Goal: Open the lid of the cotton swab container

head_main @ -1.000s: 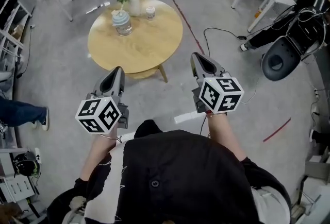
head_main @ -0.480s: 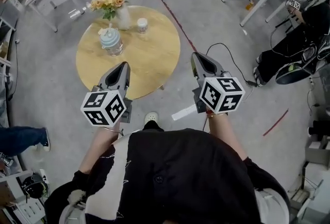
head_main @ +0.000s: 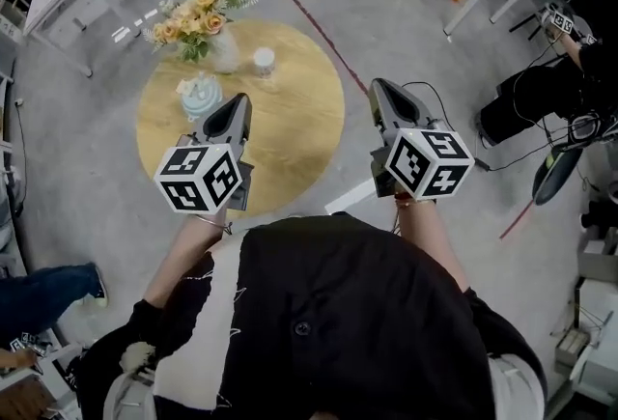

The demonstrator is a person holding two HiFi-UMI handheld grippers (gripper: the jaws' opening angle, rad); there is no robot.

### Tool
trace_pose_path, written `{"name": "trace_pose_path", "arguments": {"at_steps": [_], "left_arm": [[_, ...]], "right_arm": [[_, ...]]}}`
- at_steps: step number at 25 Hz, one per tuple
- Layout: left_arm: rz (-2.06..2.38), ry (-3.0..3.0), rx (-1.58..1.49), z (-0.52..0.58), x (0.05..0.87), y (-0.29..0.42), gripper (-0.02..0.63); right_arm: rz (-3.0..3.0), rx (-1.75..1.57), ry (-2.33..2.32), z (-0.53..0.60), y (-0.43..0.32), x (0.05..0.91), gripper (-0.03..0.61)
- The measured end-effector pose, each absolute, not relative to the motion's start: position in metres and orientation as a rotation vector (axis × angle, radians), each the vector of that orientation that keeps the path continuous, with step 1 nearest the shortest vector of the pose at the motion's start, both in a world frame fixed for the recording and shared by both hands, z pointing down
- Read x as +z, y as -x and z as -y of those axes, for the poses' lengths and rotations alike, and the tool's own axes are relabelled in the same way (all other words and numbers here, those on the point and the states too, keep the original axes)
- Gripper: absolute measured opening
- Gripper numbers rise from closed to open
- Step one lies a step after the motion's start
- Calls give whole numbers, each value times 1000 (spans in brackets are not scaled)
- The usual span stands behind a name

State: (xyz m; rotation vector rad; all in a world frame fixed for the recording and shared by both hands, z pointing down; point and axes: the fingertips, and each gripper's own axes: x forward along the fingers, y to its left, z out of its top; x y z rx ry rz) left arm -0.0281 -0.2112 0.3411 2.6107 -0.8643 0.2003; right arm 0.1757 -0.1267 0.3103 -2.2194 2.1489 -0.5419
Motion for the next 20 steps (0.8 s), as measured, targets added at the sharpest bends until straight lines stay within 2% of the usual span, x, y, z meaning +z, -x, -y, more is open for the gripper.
{"name": "trace_pose_path", "arguments": {"at_steps": [7,20], "left_arm": [[852,-2550,291,232,381,6,11],[1179,-2344,345,297,459,-30,11]], "right_arm": [[-2118,-597,2258,144,-206,327,5],[-2327,-641,2113,242,-298,336,5]]}}
